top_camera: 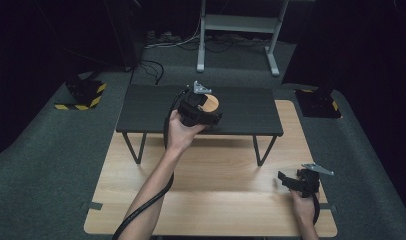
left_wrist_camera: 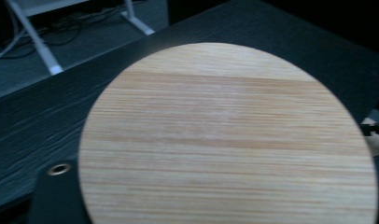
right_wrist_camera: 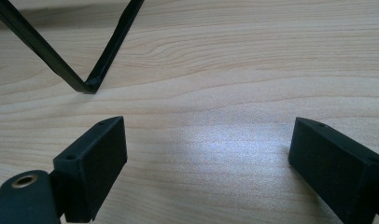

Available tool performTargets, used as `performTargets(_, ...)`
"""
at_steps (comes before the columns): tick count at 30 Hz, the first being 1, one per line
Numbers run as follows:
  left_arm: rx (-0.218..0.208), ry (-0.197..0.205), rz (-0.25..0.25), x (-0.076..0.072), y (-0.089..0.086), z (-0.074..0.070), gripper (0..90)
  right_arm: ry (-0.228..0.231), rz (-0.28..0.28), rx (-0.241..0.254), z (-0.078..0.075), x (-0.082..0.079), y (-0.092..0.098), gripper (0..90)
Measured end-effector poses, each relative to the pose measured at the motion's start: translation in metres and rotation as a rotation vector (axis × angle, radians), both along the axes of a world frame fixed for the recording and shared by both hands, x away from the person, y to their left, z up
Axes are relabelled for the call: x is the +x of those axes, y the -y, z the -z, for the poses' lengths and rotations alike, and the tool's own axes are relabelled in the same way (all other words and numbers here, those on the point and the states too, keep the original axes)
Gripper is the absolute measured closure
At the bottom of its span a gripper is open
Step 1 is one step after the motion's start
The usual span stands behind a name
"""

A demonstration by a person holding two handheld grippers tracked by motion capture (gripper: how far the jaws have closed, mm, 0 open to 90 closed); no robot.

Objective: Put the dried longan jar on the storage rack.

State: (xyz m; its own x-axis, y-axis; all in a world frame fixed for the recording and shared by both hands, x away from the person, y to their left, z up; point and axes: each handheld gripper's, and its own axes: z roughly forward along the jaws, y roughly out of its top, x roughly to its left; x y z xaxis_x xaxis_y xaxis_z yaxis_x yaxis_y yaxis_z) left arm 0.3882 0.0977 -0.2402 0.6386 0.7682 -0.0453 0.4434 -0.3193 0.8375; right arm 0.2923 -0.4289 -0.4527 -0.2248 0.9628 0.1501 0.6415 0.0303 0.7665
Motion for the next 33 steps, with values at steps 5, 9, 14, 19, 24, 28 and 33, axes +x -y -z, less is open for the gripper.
performTargets(5,-0.025,0.007,0.002,-0.001,-0.003,0.001,10.0,0.000,-0.001,0.000,0.000,0.000,0.000,11.0)
performTargets(9,-0.028,0.022,-0.008,-0.007,-0.005,0.001,5.4,0.000,0.000,0.001,0.000,0.000,0.000,11.0)
performTargets(14,-0.042,0.042,-0.035,-0.018,-0.008,0.001,1.6,0.000,0.000,-0.002,0.000,0.000,0.000,11.0)
performTargets(19,-0.058,0.082,-0.023,-0.034,-0.019,-0.002,1.7,0.001,-0.001,0.002,0.000,0.000,0.001,11.0)
performTargets(24,-0.089,0.112,-0.015,-0.054,-0.033,0.003,1.4,0.001,-0.001,0.004,0.000,0.000,0.001,11.0)
performTargets(28,-0.099,0.130,-0.019,-0.074,-0.044,0.009,0.5,0.000,-0.001,0.003,0.000,0.000,0.001,11.0)
performTargets(33,-0.122,0.147,-0.032,-0.107,-0.063,0.026,0.4,0.000,-0.001,0.003,0.000,0.000,0.001,11.0)
